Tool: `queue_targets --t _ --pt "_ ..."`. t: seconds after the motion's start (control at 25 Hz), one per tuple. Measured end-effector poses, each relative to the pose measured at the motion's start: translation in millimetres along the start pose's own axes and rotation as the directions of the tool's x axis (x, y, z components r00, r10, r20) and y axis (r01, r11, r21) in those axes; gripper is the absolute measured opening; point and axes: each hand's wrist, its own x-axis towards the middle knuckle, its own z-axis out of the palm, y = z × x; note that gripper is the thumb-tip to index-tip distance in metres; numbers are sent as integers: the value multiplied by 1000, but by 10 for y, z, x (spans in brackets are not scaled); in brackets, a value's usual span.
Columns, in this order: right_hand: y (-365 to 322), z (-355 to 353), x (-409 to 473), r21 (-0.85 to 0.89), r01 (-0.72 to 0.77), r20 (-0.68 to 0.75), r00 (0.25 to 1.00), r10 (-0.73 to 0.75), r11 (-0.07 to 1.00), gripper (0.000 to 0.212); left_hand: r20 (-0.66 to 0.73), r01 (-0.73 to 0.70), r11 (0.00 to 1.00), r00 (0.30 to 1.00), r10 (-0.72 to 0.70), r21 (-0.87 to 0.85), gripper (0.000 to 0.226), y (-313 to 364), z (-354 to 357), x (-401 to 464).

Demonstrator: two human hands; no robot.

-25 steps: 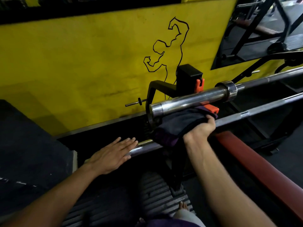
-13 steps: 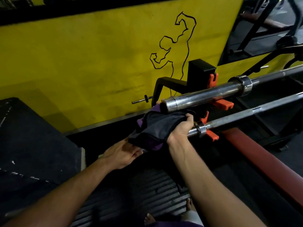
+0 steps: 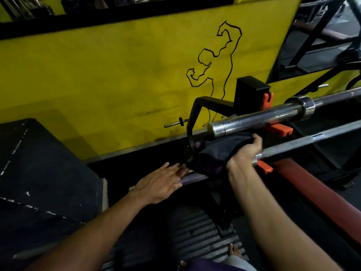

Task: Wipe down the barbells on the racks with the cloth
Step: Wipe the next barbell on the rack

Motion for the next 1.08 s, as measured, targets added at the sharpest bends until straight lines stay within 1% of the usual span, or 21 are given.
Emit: queue_targets --t 0.04,0.08,0.12,0.16,0.24,0.28,0.36,0.48,0.52,0.6,0.68,0.76,0.8,0.84,0.96,1.08 --pt "149 -20 -34 -47 -70 -6 998 69 996 46 -116 -11 999 993 15 36 55 26 -24 -10" --pt "266 -19 -103 -114 -119 -12 993 118 986 48 -173 10 999 985 -1 52 52 44 -30 -16" --pt "327 -33 -110 -187 -131 -24 991 128 974 49 -244 50 994 970 -25 97 52 62 -37 -26" --pt "297 -37 -103 -205 -116 -9 993 117 972 51 -237 58 995 971 -38 80 56 60 -41 -45" --pt "78 -52 -25 -153 -20 3 1000 21 988 49 -39 13 999 999 -11 42 63 -1 43 -44" --pt "-51 -59 53 -106 44 -2 999 -44 993 43 37 31 999 999 -32 27 63 -36 90 -27" --pt "-250 -46 152 -33 149 -11 989 -149 988 38 54 32 999 998 -33 16 62 -57 101 -7" --pt "-274 29 97 33 200 11 980 -200 979 35 53 34 999 998 -34 -14 62 -19 42 -12" --pt "-218 36 79 8 201 19 979 -201 980 35 57 36 999 998 -35 -25 61 -16 48 -7" --pt "-49 19 -29 -80 165 44 986 -162 983 34 62 38 999 997 -37 -12 61 -40 76 10" --pt "161 -88 -126 -164 66 75 996 -54 984 32 63 16 1000 998 -17 22 60 -40 62 3" --pt "350 -195 -222 -307 -33 111 991 70 951 29 9 -52 996 999 52 67 57 -26 24 -8" --pt "395 -232 -269 -377 -67 119 986 120 924 28 -48 -79 994 995 83 72 54 -31 21 -7" --pt "392 -281 -293 -429 -82 117 982 146 900 28 -82 -81 995 993 86 61 54 -28 20 -10" --pt "206 -384 -329 -497 -79 131 977 165 864 26 26 21 998 999 -23 57 63 -45 104 -15" --pt "-41 -557 -263 -530 -52 152 976 156 846 30 67 51 998 996 -53 33 64 -38 106 -1"
